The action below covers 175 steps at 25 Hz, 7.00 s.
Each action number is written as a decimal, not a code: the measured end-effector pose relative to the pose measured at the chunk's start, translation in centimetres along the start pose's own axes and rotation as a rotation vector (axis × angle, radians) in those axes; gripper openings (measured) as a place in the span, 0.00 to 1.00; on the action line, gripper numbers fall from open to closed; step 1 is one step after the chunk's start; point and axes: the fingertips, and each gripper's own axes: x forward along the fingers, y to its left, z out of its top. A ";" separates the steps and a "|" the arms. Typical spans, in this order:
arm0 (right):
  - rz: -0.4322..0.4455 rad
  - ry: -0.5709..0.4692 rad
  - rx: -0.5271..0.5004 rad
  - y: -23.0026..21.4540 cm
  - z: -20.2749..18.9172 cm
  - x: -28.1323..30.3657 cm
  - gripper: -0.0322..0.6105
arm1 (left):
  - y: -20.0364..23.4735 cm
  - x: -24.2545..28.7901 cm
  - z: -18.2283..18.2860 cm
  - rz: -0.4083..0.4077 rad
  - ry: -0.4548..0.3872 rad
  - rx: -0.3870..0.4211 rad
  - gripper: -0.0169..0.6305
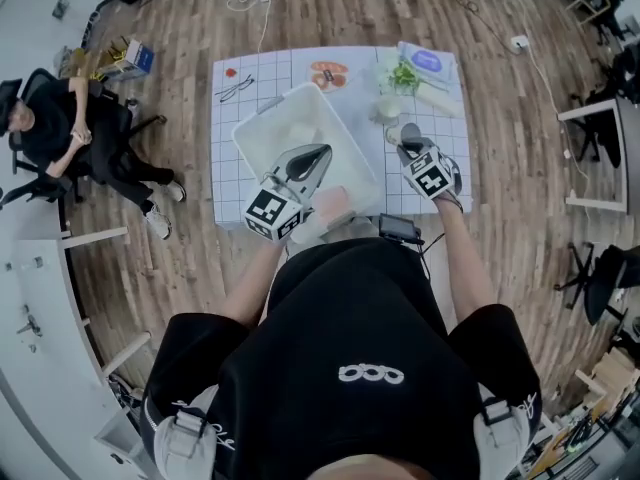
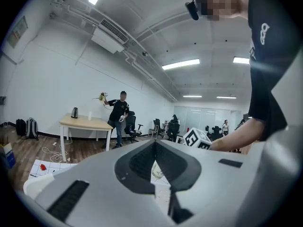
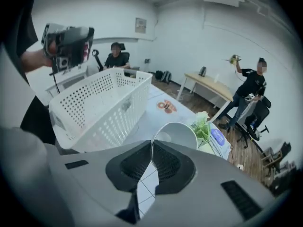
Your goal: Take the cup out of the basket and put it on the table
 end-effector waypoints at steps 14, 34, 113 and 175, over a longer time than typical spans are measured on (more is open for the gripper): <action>0.052 0.329 -0.323 -1.0 -5.0 12.4 0.10 | 2.0 -4.2 -2.1 0.212 0.007 -0.060 0.04; 0.060 0.327 -0.316 -0.6 -5.3 12.4 0.12 | 3.0 -6.1 -2.4 0.283 -0.021 -0.081 0.04; 0.247 0.298 -1.045 16.7 16.0 23.3 0.25 | 12.0 -23.1 -4.4 0.379 -0.101 -0.169 0.04; 0.128 -0.635 -0.357 18.2 27.8 -4.7 0.10 | 10.9 -18.9 -1.7 0.318 -0.084 -0.114 0.04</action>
